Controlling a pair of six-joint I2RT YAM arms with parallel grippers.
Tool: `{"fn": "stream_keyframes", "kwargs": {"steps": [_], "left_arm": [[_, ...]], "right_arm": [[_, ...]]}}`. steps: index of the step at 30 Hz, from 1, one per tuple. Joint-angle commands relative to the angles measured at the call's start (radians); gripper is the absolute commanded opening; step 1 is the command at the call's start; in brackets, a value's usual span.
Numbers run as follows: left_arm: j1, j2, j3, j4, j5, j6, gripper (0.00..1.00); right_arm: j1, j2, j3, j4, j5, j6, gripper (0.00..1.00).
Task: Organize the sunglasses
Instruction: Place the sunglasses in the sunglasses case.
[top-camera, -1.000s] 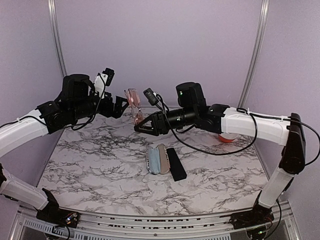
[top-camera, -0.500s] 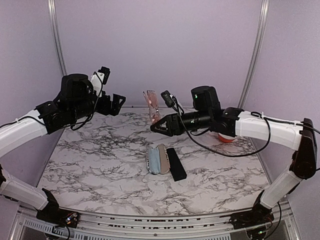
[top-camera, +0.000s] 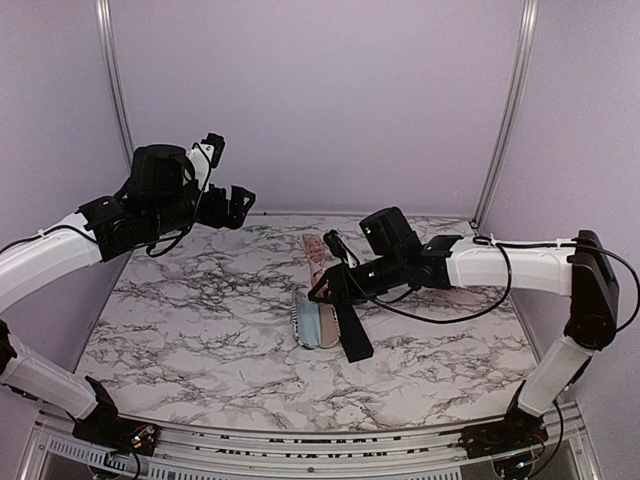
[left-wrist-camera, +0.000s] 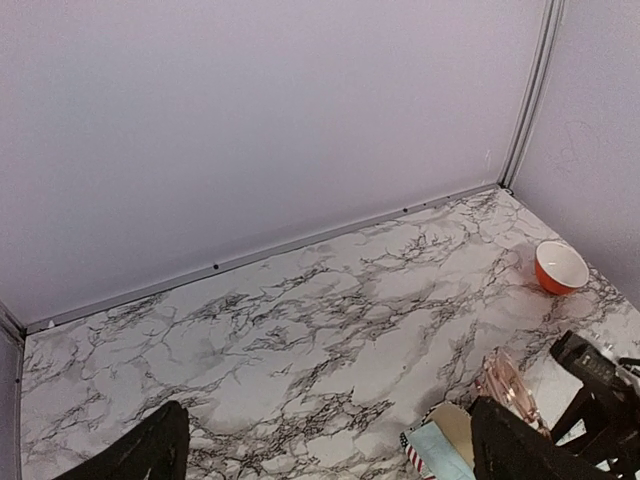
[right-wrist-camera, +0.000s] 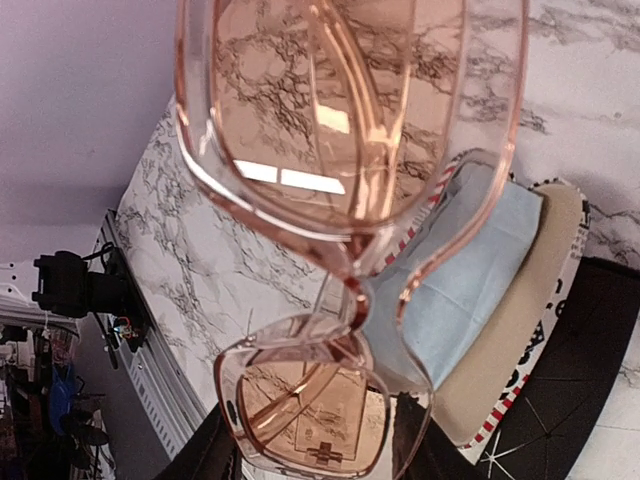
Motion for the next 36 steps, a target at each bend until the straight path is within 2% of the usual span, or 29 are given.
{"fn": "stream_keyframes", "kwargs": {"steps": [1,9,18,36], "left_arm": [[-0.003,0.021,0.045,-0.05,0.0,-0.104,0.99],[-0.004,0.069,-0.059,-0.027,0.027,-0.222,0.94],[-0.004,0.108,-0.161,0.04,0.056,-0.245,0.94],[-0.004,0.194,-0.323,0.212,0.166,-0.341,0.9]], "right_arm": [[0.046,0.096,0.074,-0.089,0.053,0.05,0.27],[0.049,0.202,0.135,-0.154,0.077,0.082,0.27],[0.049,0.295,0.204,-0.249,0.087,0.141,0.27],[0.062,0.383,0.276,-0.29,0.033,0.221,0.28]]}}
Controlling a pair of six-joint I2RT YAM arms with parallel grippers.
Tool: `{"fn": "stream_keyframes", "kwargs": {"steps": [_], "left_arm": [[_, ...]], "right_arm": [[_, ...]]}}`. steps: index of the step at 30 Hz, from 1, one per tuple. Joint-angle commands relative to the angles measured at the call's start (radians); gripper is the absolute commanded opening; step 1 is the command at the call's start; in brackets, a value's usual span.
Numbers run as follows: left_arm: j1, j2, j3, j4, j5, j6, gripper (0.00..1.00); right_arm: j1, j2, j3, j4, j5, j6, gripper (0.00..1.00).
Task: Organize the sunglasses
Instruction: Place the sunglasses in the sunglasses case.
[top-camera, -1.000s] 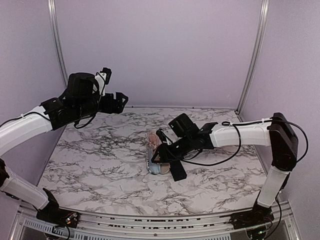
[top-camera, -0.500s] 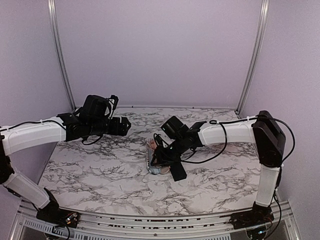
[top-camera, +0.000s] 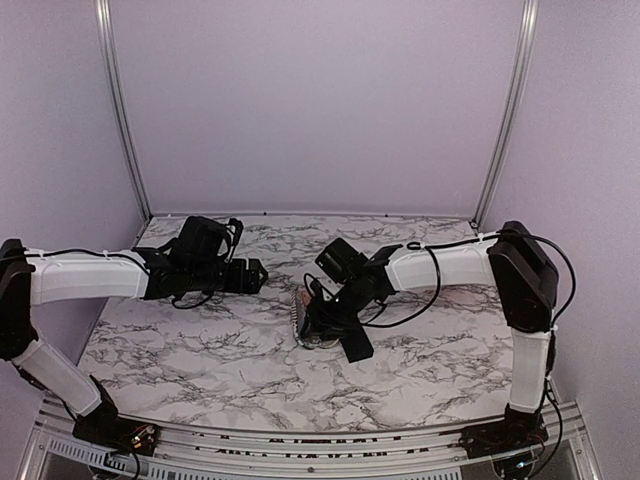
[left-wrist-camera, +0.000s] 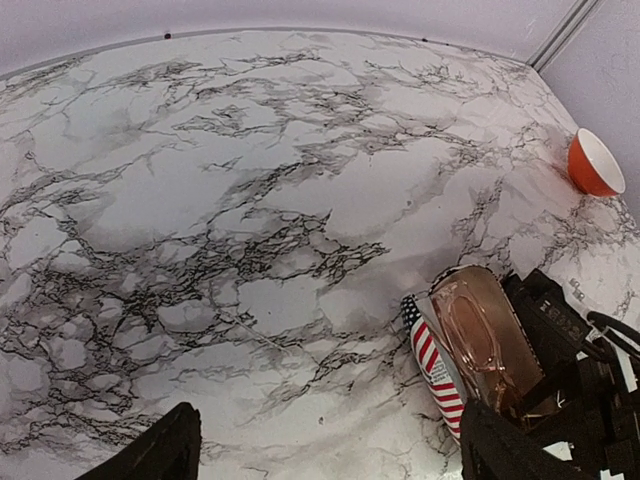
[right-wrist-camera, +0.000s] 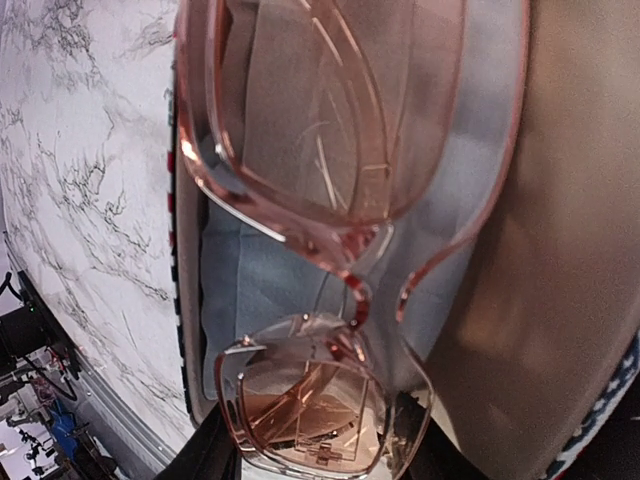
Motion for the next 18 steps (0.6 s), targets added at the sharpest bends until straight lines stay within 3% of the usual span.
{"fn": "stream_keyframes", "kwargs": {"steps": [1,13,18], "left_arm": [[-0.005,0.016,-0.022,0.077,0.042,-0.024,0.9],[-0.005,0.061,-0.064,0.124,0.075,-0.035,0.88],[-0.005,0.073,-0.067,0.125,0.088,-0.037,0.87]], "right_arm": [[0.01,0.021,0.061,-0.018,-0.025,0.015,0.28],[0.021,0.087,0.138,-0.092,-0.095,-0.014,0.37],[0.023,0.085,0.153,-0.113,-0.09,-0.022,0.49]]}}
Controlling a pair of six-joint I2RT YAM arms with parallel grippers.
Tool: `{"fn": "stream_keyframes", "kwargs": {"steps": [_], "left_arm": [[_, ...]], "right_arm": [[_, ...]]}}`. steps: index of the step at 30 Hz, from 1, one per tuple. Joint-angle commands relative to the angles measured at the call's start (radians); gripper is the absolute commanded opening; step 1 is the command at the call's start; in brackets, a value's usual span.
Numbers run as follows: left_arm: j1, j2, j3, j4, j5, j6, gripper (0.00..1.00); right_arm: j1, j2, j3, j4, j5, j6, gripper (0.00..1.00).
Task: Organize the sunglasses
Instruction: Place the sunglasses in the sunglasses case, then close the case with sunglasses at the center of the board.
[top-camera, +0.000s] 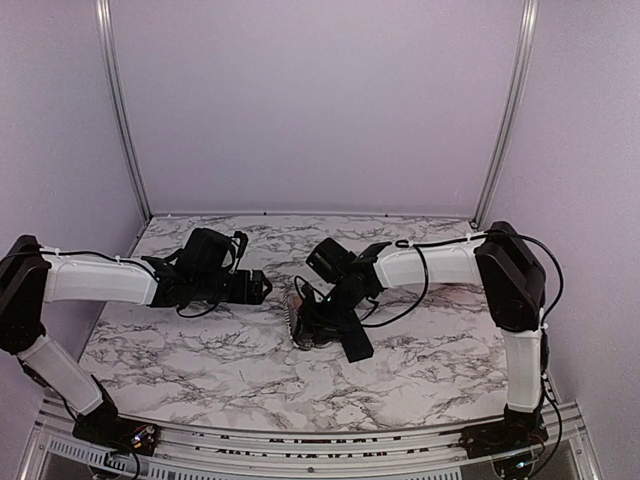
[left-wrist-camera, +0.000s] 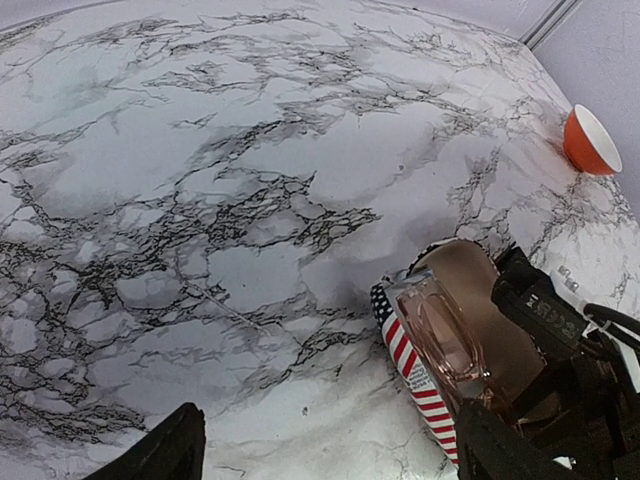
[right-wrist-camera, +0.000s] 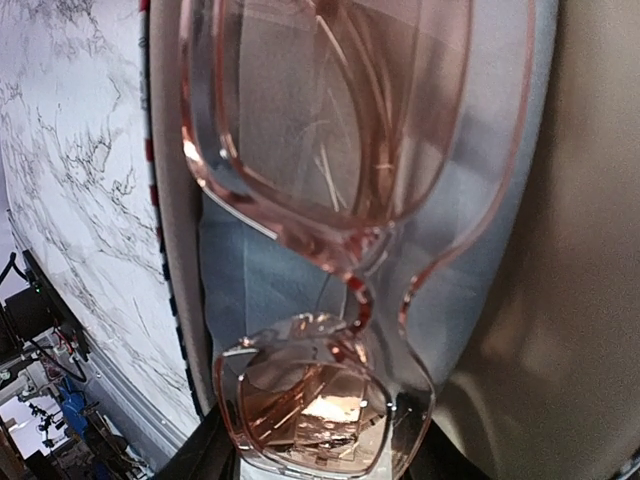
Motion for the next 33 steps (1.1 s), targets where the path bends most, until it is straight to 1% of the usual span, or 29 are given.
{"fn": "stream_keyframes", "kwargs": {"steps": [1,6,18,29,33], "left_arm": [[-0.005,0.018,-0.008,0.034,0.024,-0.006,0.87],[-0.005,0.023,-0.009,0.062,0.03,-0.007,0.87],[-0.005,0.025,-0.01,0.065,0.043,-0.016,0.86],[-0.005,0.041,-0.009,0.059,0.072,-0.028,0.8],[-0.004,0.043,-0.007,0.051,0.076,-0.032,0.76]], "right_arm": [[0.012,0.006,0.054,-0.041,-0.016,-0.017,0.52],[0.011,0.005,0.08,-0.065,-0.01,-0.031,0.57],[0.013,-0.028,0.122,-0.146,0.027,-0.067,0.59],[0.011,-0.061,0.178,-0.153,0.021,-0.12,0.59],[0.0,-0.084,0.178,-0.166,0.068,-0.149,0.59]]}}
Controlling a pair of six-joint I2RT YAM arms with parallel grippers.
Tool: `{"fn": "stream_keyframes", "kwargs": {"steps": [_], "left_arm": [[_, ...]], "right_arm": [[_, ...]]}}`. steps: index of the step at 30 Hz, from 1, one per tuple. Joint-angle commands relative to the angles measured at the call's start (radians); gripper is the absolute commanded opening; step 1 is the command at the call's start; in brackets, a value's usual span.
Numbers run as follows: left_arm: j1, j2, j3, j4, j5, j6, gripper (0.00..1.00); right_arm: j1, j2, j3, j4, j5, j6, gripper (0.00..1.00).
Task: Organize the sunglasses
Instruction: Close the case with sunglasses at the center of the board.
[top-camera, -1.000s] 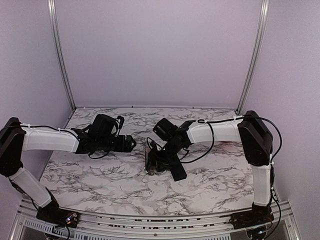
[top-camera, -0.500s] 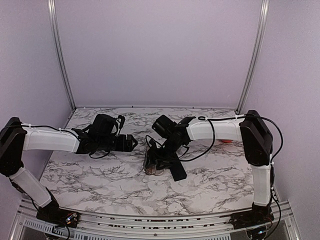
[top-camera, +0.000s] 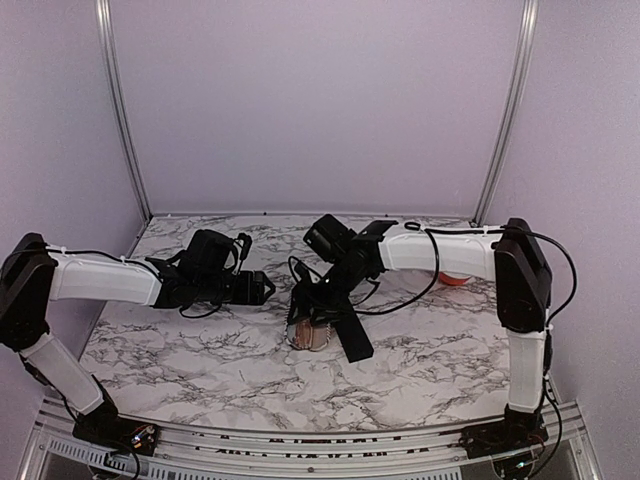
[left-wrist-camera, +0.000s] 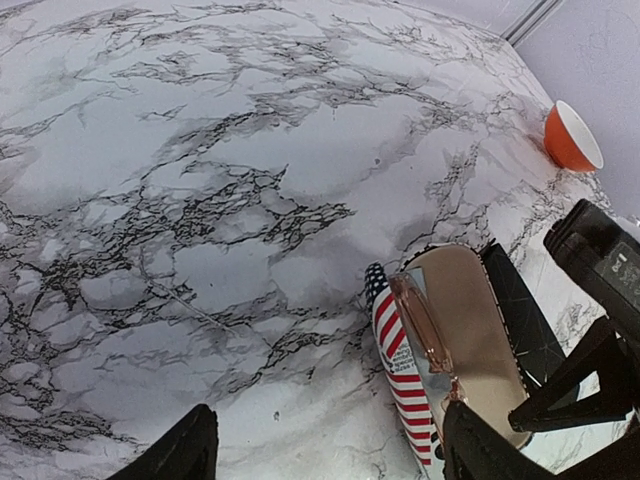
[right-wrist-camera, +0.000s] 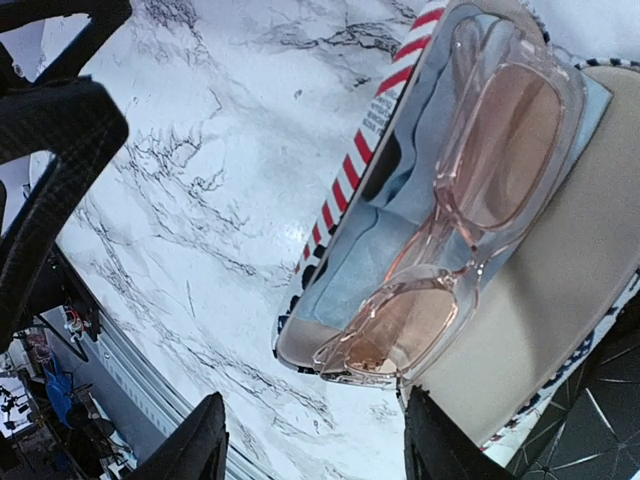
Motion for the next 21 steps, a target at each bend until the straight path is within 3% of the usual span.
{"fn": "stream_keyframes", "kwargs": {"steps": [1,9,21], "left_arm": [[-0.005,0.014,-0.004,0.004,0.018,-0.007,0.74],[-0.01,0.047,0.004,-0.026,0.055,-0.008,0.56],[-0.029,0.104,0.016,-0.031,0.076,-0.037,0.51]], "right_arm": [[-0.008,-0.059,0.031,-0.031,0.06,-0.051,0.58],[-0.047,-0.112,-0.032,-0.088,0.198,-0.096,0.53],[-0.096,-0.147,-0.136,-0.027,0.245,-0.158,0.44]]}}
